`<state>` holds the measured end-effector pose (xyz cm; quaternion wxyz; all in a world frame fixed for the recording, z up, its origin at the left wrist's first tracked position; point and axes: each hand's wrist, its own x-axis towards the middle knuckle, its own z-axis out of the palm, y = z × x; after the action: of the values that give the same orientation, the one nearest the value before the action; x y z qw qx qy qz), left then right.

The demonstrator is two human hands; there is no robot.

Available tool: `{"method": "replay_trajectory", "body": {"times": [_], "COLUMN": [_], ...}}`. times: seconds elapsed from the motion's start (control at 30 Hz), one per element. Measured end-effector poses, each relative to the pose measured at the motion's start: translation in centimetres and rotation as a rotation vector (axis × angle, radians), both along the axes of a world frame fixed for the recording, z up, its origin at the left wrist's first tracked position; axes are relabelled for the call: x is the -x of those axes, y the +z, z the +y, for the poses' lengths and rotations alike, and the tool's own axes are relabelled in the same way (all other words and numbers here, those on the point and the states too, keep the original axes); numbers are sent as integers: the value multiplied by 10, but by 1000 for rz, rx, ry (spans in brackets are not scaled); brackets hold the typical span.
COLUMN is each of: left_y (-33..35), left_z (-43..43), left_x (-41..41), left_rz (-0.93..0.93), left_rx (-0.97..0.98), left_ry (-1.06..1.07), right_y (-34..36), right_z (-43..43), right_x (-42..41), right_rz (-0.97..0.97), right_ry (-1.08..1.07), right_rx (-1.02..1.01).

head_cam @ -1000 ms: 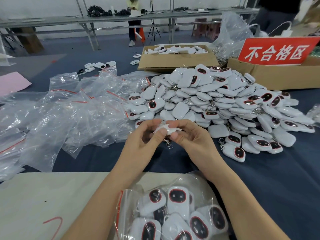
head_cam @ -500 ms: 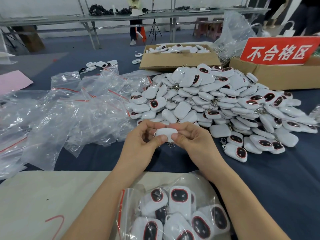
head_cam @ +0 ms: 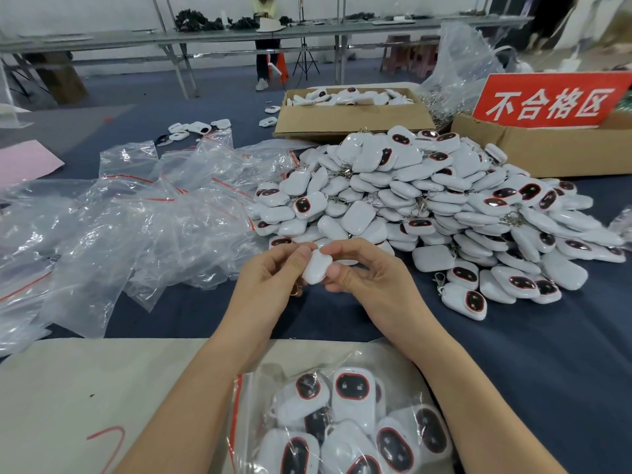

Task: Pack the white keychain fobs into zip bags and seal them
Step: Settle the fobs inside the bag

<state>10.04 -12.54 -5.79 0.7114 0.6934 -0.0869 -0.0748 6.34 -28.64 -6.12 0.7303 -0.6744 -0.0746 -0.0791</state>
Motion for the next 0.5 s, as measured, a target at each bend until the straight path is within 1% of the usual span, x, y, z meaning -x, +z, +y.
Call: {"method": "replay_trajectory", "body": {"times": [0.2, 0.37, 0.5], "left_y": [0, 1, 4], "left_z": [0, 2, 1], "left_x": [-1, 1, 2], "left_rz": [9, 38, -23], "left_rx": [-2, 113, 141], "left_ry": [5, 35, 40], "right_y": [1, 2, 0], "right_z": [0, -2, 1], "right_x": [0, 2, 0], "right_rz": [8, 31, 63], "right_ry": [1, -2, -61], "right_rx": [11, 47, 75]}}
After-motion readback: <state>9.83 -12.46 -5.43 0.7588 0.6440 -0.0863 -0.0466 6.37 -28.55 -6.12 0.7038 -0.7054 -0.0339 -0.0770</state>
